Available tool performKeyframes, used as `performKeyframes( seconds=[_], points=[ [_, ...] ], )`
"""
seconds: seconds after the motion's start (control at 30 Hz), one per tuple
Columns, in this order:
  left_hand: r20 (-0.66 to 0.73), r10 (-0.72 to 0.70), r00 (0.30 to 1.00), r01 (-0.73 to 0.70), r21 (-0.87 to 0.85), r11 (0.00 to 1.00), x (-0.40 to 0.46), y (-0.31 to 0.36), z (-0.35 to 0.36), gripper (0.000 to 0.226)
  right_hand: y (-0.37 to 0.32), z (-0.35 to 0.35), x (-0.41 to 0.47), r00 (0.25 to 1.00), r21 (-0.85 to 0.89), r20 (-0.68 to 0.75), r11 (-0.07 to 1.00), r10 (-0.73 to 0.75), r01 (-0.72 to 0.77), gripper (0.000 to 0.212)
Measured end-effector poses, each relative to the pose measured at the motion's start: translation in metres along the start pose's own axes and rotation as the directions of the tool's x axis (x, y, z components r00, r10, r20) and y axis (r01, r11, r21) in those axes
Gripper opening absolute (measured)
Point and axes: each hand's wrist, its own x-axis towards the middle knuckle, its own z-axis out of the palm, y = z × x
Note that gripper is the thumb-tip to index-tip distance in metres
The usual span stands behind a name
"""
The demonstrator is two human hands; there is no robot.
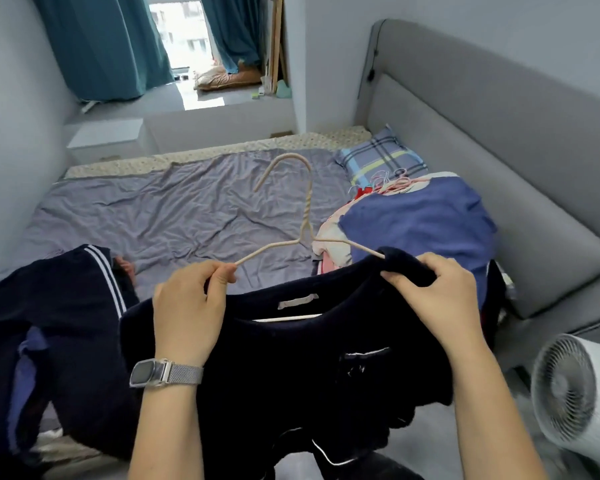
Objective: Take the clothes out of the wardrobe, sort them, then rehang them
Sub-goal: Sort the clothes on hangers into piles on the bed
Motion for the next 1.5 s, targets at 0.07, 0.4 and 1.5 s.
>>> performKeyframes(
  seconds=[0.07,0.4,1.5],
  points=[
    [0.024,0.027,0.999,-0.026,-0.031,0.999,0.003,0.026,0.029,0.027,0.023,-0.024,0.013,0.999,-0.033,-0.039,0.999,0.001,-0.002,0.028],
    [0.164,0.052,0.985,-0.026,-0.154,0.988,0.038,0.1,0.152,0.032,0.106,-0.096,0.091,0.99,-0.147,-0.137,0.988,0.018,-0.038,0.028],
    [0.434,-0.194,0.88,0.198,0.036,0.979,0.271,0.128,0.452,0.019,0.331,-0.003,0.51,0.959,-0.475,0.195,0.875,0.207,-0.093,0.038]
  ],
)
